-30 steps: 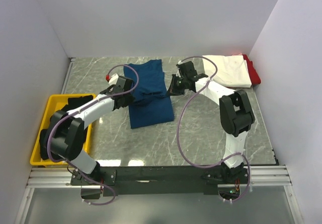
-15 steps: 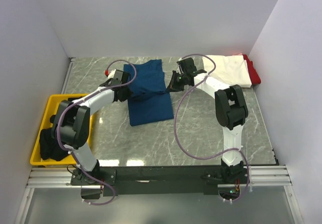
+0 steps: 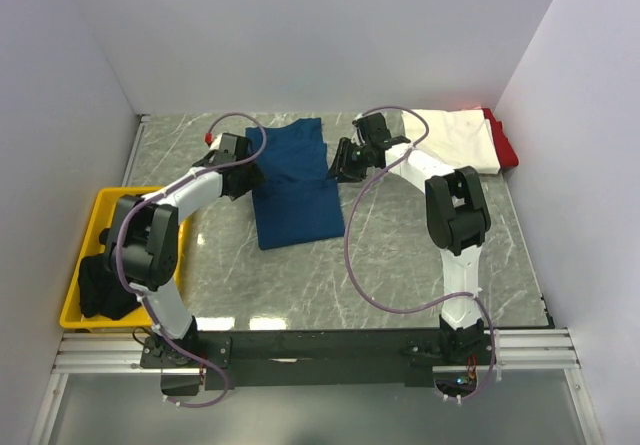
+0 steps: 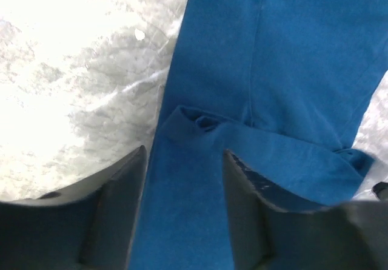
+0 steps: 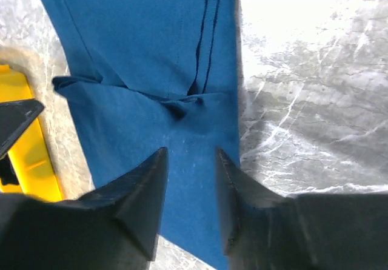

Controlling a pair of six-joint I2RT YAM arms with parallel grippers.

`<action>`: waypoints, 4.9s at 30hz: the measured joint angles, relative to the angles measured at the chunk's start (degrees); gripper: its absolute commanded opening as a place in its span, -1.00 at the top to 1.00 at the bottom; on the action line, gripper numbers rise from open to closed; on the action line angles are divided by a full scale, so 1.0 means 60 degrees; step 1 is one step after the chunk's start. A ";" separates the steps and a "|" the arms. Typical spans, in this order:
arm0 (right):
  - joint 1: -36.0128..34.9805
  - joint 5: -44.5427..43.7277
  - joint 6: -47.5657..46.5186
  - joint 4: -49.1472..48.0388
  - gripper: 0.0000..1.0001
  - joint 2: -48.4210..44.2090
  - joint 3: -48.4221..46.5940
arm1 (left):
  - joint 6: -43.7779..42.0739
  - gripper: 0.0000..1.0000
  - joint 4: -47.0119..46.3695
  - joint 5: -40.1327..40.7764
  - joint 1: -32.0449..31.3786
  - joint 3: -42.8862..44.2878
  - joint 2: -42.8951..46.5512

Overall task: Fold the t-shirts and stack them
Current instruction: Fold the tshirt

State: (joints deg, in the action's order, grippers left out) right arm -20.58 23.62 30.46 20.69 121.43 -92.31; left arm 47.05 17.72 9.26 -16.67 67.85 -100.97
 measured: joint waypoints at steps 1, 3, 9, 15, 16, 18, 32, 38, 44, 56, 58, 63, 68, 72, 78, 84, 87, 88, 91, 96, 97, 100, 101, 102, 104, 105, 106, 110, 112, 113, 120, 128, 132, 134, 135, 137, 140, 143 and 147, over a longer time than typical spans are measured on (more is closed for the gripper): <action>0.0004 -0.0036 0.0000 0.0007 0.01 0.0000 0.0000 | -0.0033 -0.33 -0.0004 0.0004 0.0018 0.0011 0.0036; 0.0007 -0.0157 -0.0055 0.0036 0.01 -0.0007 0.0000 | -0.0069 -0.26 0.0058 0.0015 0.0033 0.0015 0.0168; -0.0080 -0.0747 -0.0080 -0.0066 0.08 -0.0823 0.0845 | 0.0062 0.58 -0.0087 -0.0087 -0.0055 -0.0444 0.1341; -0.0699 -0.1118 -0.0182 -0.0270 0.34 -0.1206 0.1038 | 0.0295 0.99 -0.0419 -0.0408 -0.0561 -0.0831 0.1512; -0.0816 -0.1144 -0.0204 -0.0251 0.35 -0.1147 0.1005 | 0.0321 0.99 -0.0474 -0.0503 -0.0637 -0.0831 0.1330; -0.1024 -0.1169 -0.0237 -0.0215 0.41 -0.0933 0.0805 | 0.0335 0.99 -0.0586 -0.0652 -0.0721 -0.0816 0.0903; -0.0692 -0.1348 -0.0572 0.0758 0.41 0.1905 -0.2106 | 0.0324 0.99 -0.0510 -0.0678 -0.0149 0.0565 -0.1577; -0.0525 -0.1246 -0.0561 0.0769 0.29 0.1905 -0.2095 | 0.0328 0.99 -0.0554 -0.0681 0.0087 0.0561 -0.1596; -0.0506 -0.1293 -0.0561 0.0648 0.11 0.1501 -0.1617 | 0.0317 0.99 -0.0605 -0.0823 0.0087 0.0514 -0.1588; -0.0761 -0.1723 -0.0401 -0.0025 0.10 -0.1344 0.0645 | 0.0324 0.99 -0.0736 -0.1162 0.0076 -0.0076 0.0215; -0.1020 -0.1767 -0.0324 -0.0240 0.13 -0.1435 0.0761 | 0.0372 0.99 -0.0860 -0.1191 0.0000 -0.0353 0.0568; -0.1439 -0.1763 -0.0222 -0.0514 0.21 -0.0984 0.0987 | 0.0543 0.99 -0.1213 -0.1275 -0.0433 -0.1147 0.0867; -0.1322 -0.1894 -0.0117 -0.0499 0.24 -0.0168 0.1209 | 0.0769 0.99 -0.1504 -0.1362 -0.0703 -0.2452 0.0947; -0.1035 -0.1683 0.0073 -0.0747 0.25 -0.0095 0.1384 | 0.0863 0.99 -0.1497 -0.1362 -0.0710 -0.3238 0.1330; -0.0962 -0.1523 0.0102 -0.1005 0.21 -0.0277 0.1687 | 0.0984 0.97 -0.1657 -0.1359 -0.0710 -0.3974 0.2798; -0.0962 -0.1537 0.0127 -0.0973 0.04 -0.1228 0.2765 | 0.1213 0.71 -0.1632 -0.1322 -0.0739 -0.4925 0.4339; -0.0962 -0.1534 0.0182 -0.1089 0.00 -0.2055 0.3672 | 0.1282 0.58 -0.1614 -0.1322 -0.0758 -0.5377 0.4758; -0.0962 -0.1523 0.0215 -0.1206 -0.02 -0.2404 0.4080 | 0.1319 0.53 -0.1657 -0.1326 -0.0776 -0.5566 0.4896; -0.0940 -0.1519 0.0324 -0.1464 -0.03 -0.3406 0.5191 | 0.1370 0.35 -0.1665 -0.1333 -0.0823 -0.6094 0.5246; -0.0940 -0.1344 0.0608 -0.2342 -0.03 -0.4473 0.7042 | 0.1450 0.29 -0.1708 -0.1355 -0.0951 -0.6637 0.5493; -0.0936 -0.1311 0.0681 -0.2503 -0.02 -0.4524 0.7348 | 0.1479 0.29 -0.1752 -0.1359 -0.0980 -0.6721 0.5541; -0.0936 -0.1089 0.0925 -0.2976 -0.02 -0.4579 0.7821 | 0.1603 0.30 -0.1891 -0.1359 -0.1071 -0.6925 0.5610; -0.0929 -0.1031 0.0991 -0.3173 -0.02 -0.4579 0.7894 | 0.1617 0.30 -0.1927 -0.1362 -0.1100 -0.6980 0.5614; -0.0918 -0.0994 0.1038 -0.3333 -0.02 -0.4579 0.7952 | 0.1632 0.30 -0.1978 -0.1362 -0.1126 -0.7031 0.5614; -0.0918 -0.0976 0.1144 -0.3541 -0.02 -0.4575 0.8021 | 0.1650 0.30 -0.2087 -0.1359 -0.1140 -0.7114 0.5614; -0.0918 -0.0976 0.1202 -0.3617 -0.01 -0.4575 0.8043 | 0.1657 0.30 -0.2146 -0.1359 -0.1151 -0.7151 0.5614; -0.0918 -0.0976 0.1249 -0.3708 -0.01 -0.4572 0.8076 | 0.1694 0.31 -0.2218 -0.1351 -0.1158 -0.7191 0.5610; -0.0918 -0.0991 0.1461 -0.4036 0.01 -0.4466 0.8105 | 0.1821 0.31 -0.2597 -0.1344 -0.1158 -0.7278 0.5530; -0.0918 -0.0965 0.1585 -0.4226 0.03 -0.4371 0.8105 | 0.1854 0.31 -0.2860 -0.1348 -0.1158 -0.7304 0.5355; -0.0918 -0.0951 0.1639 -0.4346 0.03 -0.4313 0.8105 | 0.1865 0.31 -0.3005 -0.1348 -0.1158 -0.7337 0.5264; -0.0918 -0.0743 0.1989 -0.5067 0.14 -0.3989 0.8131 | 0.2033 0.33 -0.3759 -0.1392 -0.1158 -0.7461 0.4696; -0.0918 -0.0630 0.2146 -0.5268 0.44 -0.3927 0.8262 | 0.2167 0.58 -0.4521 -0.1406 -0.1206 -0.7424 0.4164; -0.0918 -0.0514 0.2200 -0.5297 0.83 -0.3796 0.8262 | 0.2342 0.97 -0.4707 -0.1410 -0.1271 -0.7362 0.3894; -0.0918 -0.0484 0.2229 -0.5293 0.96 -0.3767 0.8266 | 0.2357 0.99 -0.4703 -0.1402 -0.1319 -0.7322 0.3872; -0.0918 -0.0477 0.2226 -0.5304 0.99 -0.3767 0.8269 | 0.2357 0.99 -0.4666 -0.1395 -0.1351 -0.7300 0.3869; -0.0918 -0.0459 0.2229 -0.5340 1.00 -0.3785 0.8324 | 0.2357 0.99 -0.4524 -0.1300 -0.1468 -0.7238 0.3880; -0.0918 -0.0433 0.2226 -0.5384 1.00 -0.4047 0.8659 | 0.2353 0.99 -0.4011 -0.1162 -0.1730 -0.7209 0.4171; -0.0918 -0.0357 0.2211 -0.5435 1.00 -0.4623 0.9275 | 0.2368 0.99 -0.3370 -0.1049 -0.2065 -0.7289 0.4834; -0.0918 -0.0168 0.2193 -0.5588 1.00 -0.5748 1.0418 | 0.2539 0.99 -0.2481 -0.0852 -0.2572 -0.7694 0.6317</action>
State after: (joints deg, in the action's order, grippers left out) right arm -26.09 22.61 43.62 -12.84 86.94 -29.80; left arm 62.28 2.83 4.14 -32.10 21.69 -63.07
